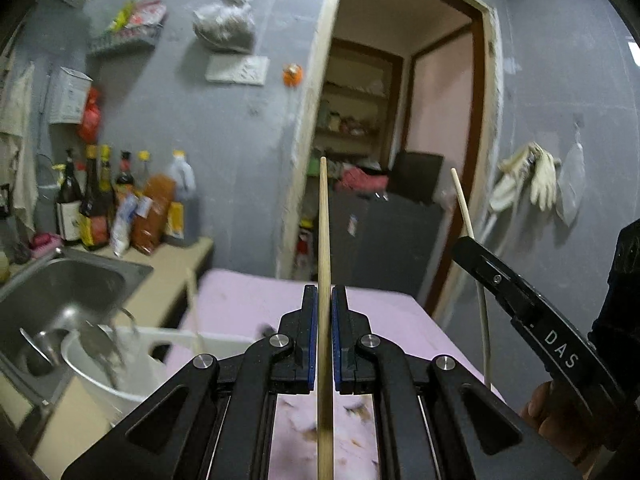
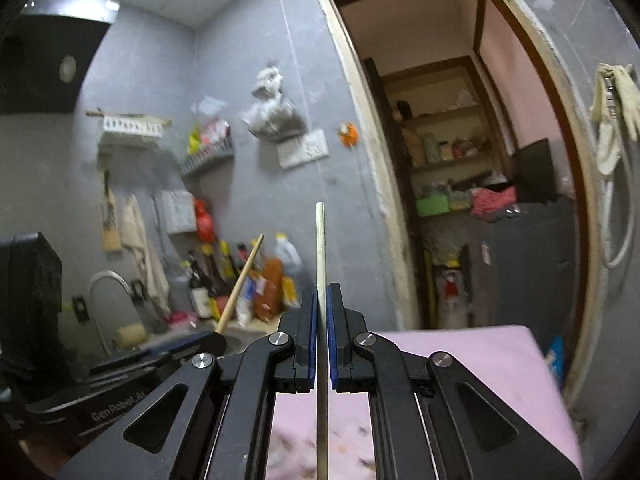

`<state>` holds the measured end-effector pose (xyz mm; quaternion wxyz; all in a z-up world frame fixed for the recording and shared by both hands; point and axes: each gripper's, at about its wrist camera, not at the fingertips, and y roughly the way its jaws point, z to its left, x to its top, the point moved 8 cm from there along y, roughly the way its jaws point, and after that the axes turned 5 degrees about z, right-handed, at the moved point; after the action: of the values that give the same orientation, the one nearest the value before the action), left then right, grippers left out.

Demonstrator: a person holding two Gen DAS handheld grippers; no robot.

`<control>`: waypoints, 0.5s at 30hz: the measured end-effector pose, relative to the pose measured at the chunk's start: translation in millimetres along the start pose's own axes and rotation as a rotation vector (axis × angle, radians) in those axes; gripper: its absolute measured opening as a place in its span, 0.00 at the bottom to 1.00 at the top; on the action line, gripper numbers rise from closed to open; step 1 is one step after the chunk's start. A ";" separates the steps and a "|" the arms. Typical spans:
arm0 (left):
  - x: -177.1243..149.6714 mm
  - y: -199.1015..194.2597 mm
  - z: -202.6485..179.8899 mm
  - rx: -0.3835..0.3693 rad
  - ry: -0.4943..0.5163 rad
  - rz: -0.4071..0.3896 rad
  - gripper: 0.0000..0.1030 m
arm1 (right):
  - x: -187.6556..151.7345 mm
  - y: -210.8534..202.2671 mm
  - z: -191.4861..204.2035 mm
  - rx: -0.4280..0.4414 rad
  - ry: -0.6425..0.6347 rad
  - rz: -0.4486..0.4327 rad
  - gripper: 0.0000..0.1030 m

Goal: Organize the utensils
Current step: 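Lift both chopsticks and lower them into the white caddy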

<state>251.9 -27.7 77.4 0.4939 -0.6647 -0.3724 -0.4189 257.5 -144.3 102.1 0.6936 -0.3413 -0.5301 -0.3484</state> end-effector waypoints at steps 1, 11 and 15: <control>4.2 -3.6 8.1 0.010 -0.008 -0.012 0.04 | 4.6 5.4 7.4 0.015 0.004 -0.013 0.03; 48.3 -30.1 117.2 0.117 -0.142 -0.141 0.04 | 34.7 57.8 63.5 0.175 0.072 -0.119 0.03; 51.6 -34.8 154.7 0.152 -0.203 -0.184 0.04 | 33.7 75.6 71.9 0.207 0.110 -0.146 0.03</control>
<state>268.7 134.5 112.1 0.4623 -0.6274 -0.5103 -0.3636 292.2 -48.1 141.7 0.7259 -0.2088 -0.5480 -0.3595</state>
